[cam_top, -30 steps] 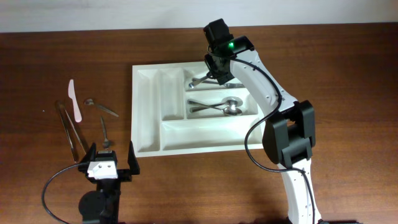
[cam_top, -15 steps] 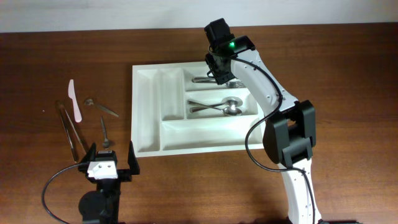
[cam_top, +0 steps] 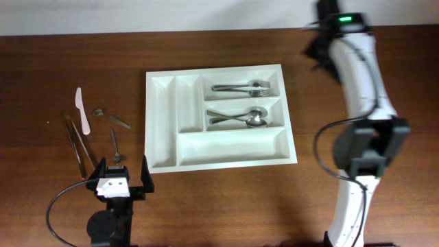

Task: Pack container
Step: 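Raise the right gripper away and swing the left gripper toward the tongs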

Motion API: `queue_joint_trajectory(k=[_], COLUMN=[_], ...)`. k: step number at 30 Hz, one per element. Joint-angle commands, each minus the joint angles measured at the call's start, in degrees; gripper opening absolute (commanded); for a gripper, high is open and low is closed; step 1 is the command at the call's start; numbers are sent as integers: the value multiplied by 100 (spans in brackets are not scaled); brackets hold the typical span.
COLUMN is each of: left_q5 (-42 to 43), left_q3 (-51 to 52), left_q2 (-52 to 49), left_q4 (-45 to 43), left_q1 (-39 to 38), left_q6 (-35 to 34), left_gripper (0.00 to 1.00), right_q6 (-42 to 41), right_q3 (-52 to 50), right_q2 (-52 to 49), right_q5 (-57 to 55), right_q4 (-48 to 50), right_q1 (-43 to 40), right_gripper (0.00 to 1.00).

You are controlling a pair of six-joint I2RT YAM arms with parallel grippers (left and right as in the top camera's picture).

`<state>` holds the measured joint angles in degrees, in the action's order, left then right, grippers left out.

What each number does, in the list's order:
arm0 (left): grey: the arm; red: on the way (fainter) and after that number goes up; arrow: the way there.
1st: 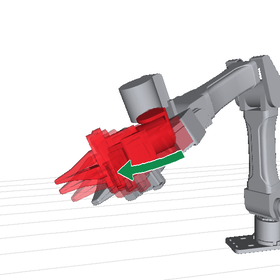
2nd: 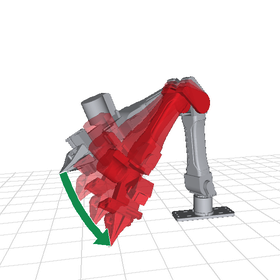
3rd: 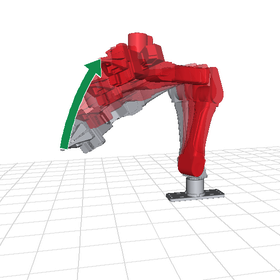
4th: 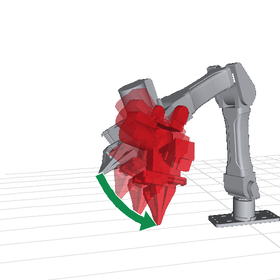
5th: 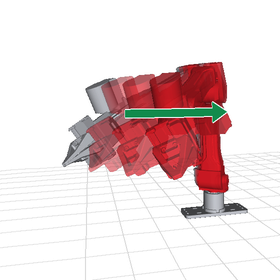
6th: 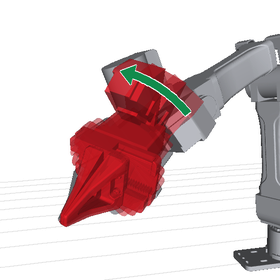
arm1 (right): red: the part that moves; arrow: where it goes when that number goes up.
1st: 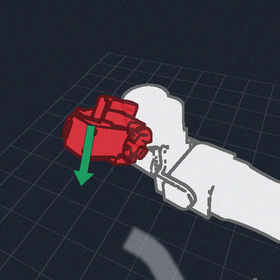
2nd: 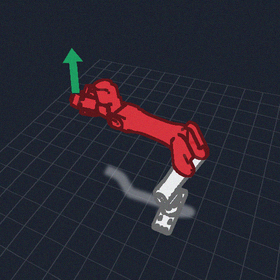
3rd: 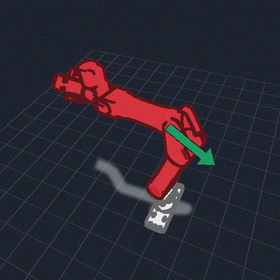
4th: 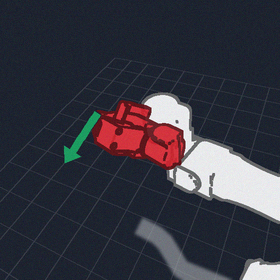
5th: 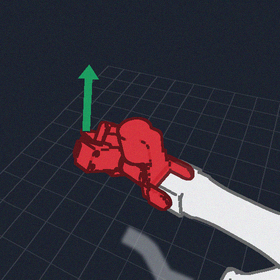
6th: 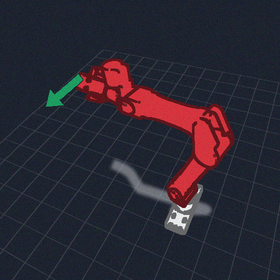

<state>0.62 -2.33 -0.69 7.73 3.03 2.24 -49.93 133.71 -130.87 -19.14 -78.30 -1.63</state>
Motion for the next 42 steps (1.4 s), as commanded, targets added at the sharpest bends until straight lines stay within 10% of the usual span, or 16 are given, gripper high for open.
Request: queue_joint_trajectory(k=[1,9,15,30,36,42], left_q5=[0,-181,-304,-1781,-286,1646], left_q3=[35,33,-258,-4920,-6264,-6406], left_q2=[33,35,20,-3241,-5191,-6457], left_q4=[2,-24,-70,4074,5947,5921], left_q1=[28,28,39,42,42,39], left_q6=[87,55,-1600,-1331,-1331,-1331], left_gripper=[99,99,99,99,99,99], right_q6=[302,1657,1714,1714,1714,1714], right_q3=[9,-59,-59,-59,-59,-59], right_q2=[219,219,219,219,219,219], right_q5=[-39,713,713,713,713,713], right_q4=[-212,-254,-251,-249,-249,-249], right_q1=[-640,-1270,-1255,-1255,-1255,-1255], right_gripper=[99,99,99,99,99,99])
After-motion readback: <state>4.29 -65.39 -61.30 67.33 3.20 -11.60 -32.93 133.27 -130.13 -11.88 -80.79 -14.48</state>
